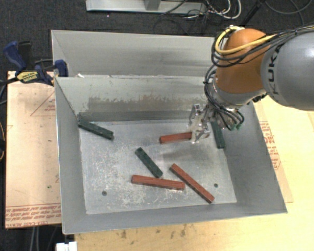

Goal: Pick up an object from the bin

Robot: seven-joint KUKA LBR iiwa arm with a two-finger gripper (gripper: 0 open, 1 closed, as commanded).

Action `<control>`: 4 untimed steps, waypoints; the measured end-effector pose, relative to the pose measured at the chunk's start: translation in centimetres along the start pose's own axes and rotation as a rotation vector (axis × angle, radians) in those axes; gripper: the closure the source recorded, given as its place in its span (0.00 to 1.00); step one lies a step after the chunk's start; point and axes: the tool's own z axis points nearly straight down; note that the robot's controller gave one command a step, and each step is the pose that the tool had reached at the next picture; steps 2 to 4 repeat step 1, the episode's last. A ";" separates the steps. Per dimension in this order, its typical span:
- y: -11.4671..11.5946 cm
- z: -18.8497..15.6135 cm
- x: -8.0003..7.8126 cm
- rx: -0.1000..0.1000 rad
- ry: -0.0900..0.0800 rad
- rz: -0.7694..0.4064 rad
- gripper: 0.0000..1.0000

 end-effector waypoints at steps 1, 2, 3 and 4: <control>0.0 -1.3 -0.1 0.002 -0.007 0.000 1.00; 0.0 -1.3 -0.1 0.002 -0.007 0.000 1.00; 0.0 -1.3 -0.1 0.002 -0.007 0.000 1.00; 0.0 -1.3 -0.1 0.002 -0.007 0.000 1.00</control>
Offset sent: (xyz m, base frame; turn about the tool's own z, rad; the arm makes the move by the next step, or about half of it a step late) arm -0.0001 0.0000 0.0034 0.0000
